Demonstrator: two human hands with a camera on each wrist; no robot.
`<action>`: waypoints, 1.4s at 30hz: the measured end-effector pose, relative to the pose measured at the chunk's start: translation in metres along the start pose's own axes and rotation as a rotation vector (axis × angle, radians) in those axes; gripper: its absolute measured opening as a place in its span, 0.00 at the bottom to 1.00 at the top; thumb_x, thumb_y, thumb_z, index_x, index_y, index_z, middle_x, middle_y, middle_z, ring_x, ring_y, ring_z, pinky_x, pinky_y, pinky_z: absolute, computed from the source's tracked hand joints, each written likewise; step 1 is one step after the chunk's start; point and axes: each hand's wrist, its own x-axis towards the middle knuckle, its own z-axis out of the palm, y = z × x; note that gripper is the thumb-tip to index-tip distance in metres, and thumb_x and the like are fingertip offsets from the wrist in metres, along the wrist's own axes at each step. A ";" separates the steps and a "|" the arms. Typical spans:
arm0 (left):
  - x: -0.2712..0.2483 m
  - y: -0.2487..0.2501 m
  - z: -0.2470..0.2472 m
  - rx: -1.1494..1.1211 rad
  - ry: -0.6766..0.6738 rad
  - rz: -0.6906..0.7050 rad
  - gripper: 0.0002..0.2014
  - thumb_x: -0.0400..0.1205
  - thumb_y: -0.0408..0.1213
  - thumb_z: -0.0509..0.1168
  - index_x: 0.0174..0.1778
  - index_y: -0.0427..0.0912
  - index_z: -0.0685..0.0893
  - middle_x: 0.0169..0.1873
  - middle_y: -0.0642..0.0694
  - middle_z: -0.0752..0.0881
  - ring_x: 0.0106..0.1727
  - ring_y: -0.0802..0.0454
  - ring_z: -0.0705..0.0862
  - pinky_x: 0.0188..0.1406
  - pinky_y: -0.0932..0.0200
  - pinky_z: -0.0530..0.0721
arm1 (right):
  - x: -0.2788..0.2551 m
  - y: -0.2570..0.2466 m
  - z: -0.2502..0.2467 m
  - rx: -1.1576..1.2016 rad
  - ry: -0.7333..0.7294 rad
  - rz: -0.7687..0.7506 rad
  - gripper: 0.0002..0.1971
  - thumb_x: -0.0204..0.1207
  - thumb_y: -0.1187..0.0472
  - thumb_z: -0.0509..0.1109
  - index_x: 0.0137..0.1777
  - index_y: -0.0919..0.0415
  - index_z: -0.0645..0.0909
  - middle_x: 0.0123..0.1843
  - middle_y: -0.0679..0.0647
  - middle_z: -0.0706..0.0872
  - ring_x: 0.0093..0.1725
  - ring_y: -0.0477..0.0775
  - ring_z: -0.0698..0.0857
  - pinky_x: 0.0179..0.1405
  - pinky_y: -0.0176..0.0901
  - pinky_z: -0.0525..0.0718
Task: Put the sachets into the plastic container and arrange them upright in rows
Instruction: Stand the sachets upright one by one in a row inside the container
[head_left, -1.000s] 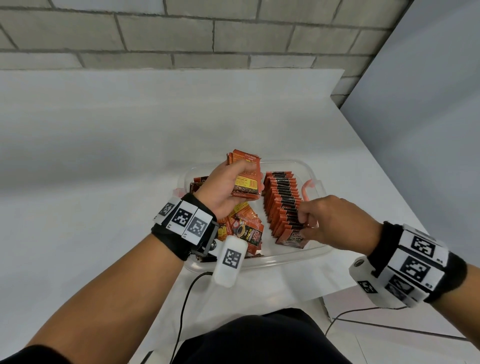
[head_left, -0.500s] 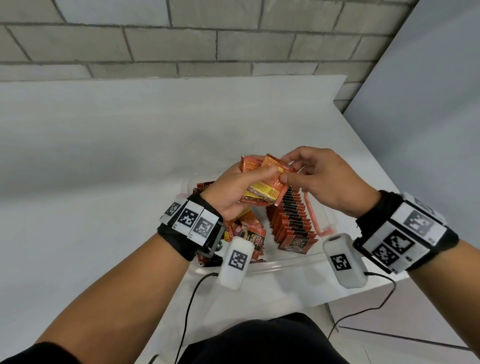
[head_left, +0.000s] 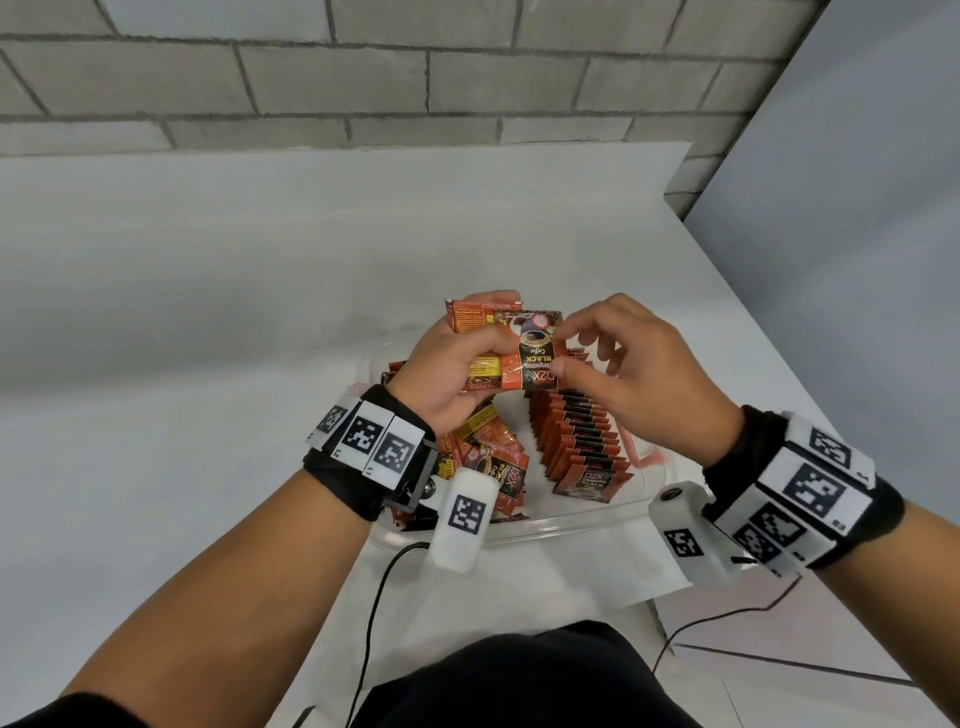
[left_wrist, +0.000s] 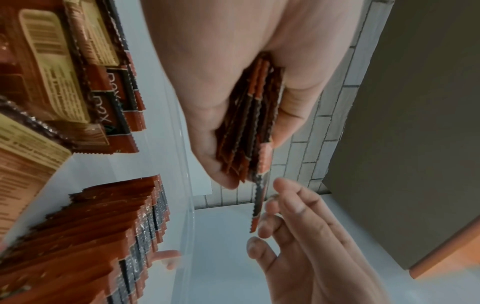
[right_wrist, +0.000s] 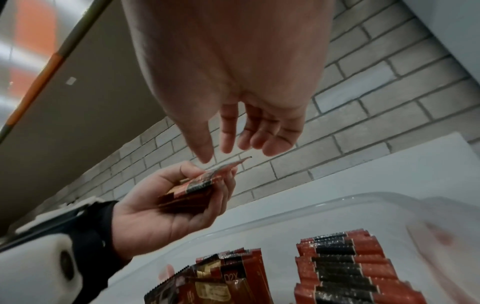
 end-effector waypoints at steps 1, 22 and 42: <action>0.000 -0.001 0.000 0.003 -0.012 0.003 0.21 0.78 0.18 0.60 0.62 0.42 0.81 0.57 0.35 0.85 0.55 0.39 0.86 0.52 0.46 0.86 | 0.001 -0.001 -0.002 0.001 0.017 0.033 0.12 0.74 0.56 0.74 0.56 0.52 0.81 0.46 0.42 0.77 0.39 0.42 0.77 0.37 0.23 0.72; 0.001 -0.006 -0.001 0.042 -0.121 0.195 0.23 0.70 0.14 0.67 0.55 0.42 0.80 0.52 0.37 0.85 0.54 0.40 0.86 0.47 0.50 0.88 | 0.009 -0.006 -0.014 0.777 -0.044 0.480 0.05 0.77 0.69 0.68 0.52 0.64 0.81 0.40 0.56 0.89 0.39 0.51 0.88 0.35 0.40 0.89; 0.006 -0.003 -0.004 0.065 0.065 -0.032 0.06 0.81 0.30 0.65 0.52 0.43 0.83 0.36 0.41 0.87 0.34 0.47 0.87 0.34 0.57 0.86 | -0.042 0.032 -0.003 -0.478 -0.582 0.062 0.07 0.78 0.59 0.69 0.53 0.51 0.84 0.47 0.43 0.83 0.46 0.47 0.82 0.48 0.43 0.80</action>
